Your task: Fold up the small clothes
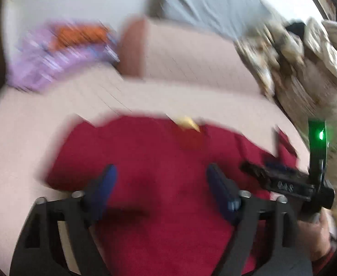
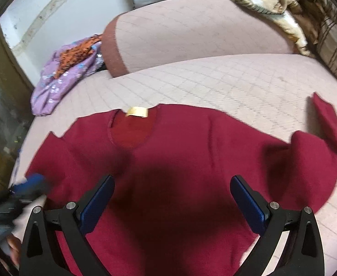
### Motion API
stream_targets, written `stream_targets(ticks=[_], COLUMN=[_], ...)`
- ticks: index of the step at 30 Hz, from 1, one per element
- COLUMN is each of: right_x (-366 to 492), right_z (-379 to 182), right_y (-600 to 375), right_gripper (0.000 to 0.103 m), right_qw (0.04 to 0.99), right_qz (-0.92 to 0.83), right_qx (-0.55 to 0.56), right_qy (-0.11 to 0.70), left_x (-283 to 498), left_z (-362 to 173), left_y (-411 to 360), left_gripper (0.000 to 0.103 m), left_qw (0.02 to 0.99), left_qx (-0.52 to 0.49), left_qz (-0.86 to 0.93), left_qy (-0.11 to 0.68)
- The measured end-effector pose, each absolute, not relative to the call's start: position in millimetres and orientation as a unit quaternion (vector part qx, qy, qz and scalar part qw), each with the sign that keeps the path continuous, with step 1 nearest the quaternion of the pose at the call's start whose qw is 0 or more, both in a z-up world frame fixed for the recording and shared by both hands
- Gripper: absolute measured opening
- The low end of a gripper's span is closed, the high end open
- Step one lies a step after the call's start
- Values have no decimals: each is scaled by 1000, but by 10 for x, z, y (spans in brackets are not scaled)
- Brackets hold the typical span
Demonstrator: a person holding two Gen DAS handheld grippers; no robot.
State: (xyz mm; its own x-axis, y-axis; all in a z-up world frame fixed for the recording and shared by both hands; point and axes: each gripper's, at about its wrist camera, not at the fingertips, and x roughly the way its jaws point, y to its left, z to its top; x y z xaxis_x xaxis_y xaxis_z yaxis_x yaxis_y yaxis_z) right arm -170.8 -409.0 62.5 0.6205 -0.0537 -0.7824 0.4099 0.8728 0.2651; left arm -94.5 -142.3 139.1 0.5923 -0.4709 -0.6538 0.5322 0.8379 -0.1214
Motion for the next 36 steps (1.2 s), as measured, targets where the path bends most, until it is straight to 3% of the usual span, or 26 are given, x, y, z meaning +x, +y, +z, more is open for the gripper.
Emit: stream_targets(ticks=[3,10,12,14,15,18,26,33,35,36], right_x=[-1581,-1418,-1347,-1289,-1292,-1269,-1447,-1291,-1236,-1230], right_z=[540,353,240,145,155,220,966,530,415,391], right_y=[-4005,-3818,-3763,-3696,-3645,-3558,-4052,-4535,-4555,-4575], right_gripper=[101,96,79,74,50,5,5,6,14,24], right_qw=[872,866,858,861,874,885,913,878,870,866], right_qz=[-110,-98,-100,-108,-105,-92,-156,-210,-216,-220], right_qx=[218,184,164,138,122,93,70,83,76,77], right_qy=[424,454,476,477,458,447,370,421,436,443], left_x=[-833,-470,-470,-452,-452,-353,-278,-303,-285,-269], left_z=[1357,970,1024,1029,1037,990,952,833,712,666], left_y=[-1140,-850,-783,-740,-713,-658,-657,-1018,-1214,-1272], left_gripper=[82,81,81,81,81,81,81,81,81,82], left_qw=[927,920,926,931,933,933,932,917,911,909], left_qx=[72,66,46,39,39,34,1,7,44,60], left_qz=[-193,-115,-110,-102,-95,-81,-88,-155,-158,-154], left_qy=[314,369,357,347,345,350,350,368,378,382])
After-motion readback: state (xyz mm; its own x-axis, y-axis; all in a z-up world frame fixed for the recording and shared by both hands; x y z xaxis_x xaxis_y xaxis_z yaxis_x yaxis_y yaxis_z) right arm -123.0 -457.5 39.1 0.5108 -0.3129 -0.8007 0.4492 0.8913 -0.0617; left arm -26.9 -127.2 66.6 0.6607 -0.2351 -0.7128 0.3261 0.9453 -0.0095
